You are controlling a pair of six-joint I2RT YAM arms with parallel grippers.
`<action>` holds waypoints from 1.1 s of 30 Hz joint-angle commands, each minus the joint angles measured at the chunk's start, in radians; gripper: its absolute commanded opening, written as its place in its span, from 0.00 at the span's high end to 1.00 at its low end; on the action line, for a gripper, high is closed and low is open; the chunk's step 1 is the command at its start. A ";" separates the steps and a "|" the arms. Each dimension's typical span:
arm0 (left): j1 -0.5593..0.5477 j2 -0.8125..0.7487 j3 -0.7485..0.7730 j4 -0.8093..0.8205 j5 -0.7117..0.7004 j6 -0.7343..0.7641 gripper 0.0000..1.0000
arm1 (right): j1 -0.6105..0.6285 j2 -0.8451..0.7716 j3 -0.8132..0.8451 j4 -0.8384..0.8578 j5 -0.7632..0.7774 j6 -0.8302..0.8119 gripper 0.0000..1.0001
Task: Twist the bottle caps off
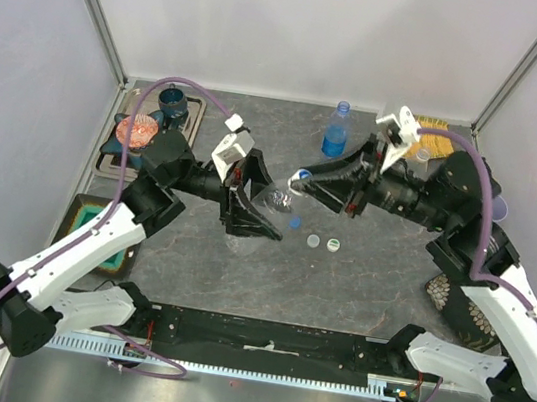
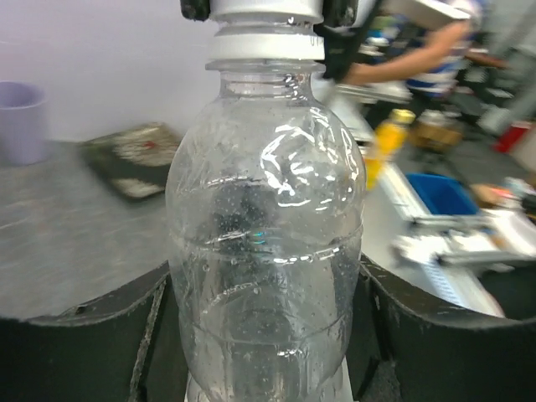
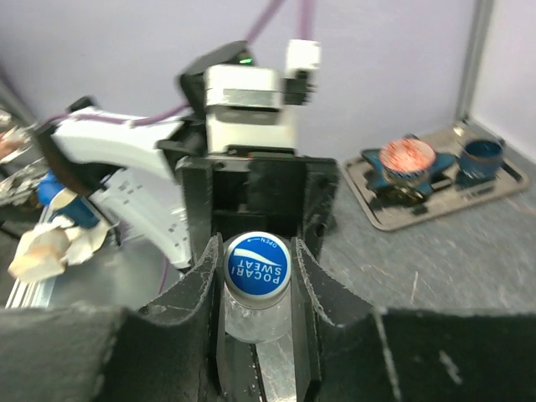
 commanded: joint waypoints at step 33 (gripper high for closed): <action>0.078 -0.060 -0.069 -0.069 -0.094 0.044 0.57 | 0.004 -0.100 -0.184 -0.106 0.839 0.005 1.00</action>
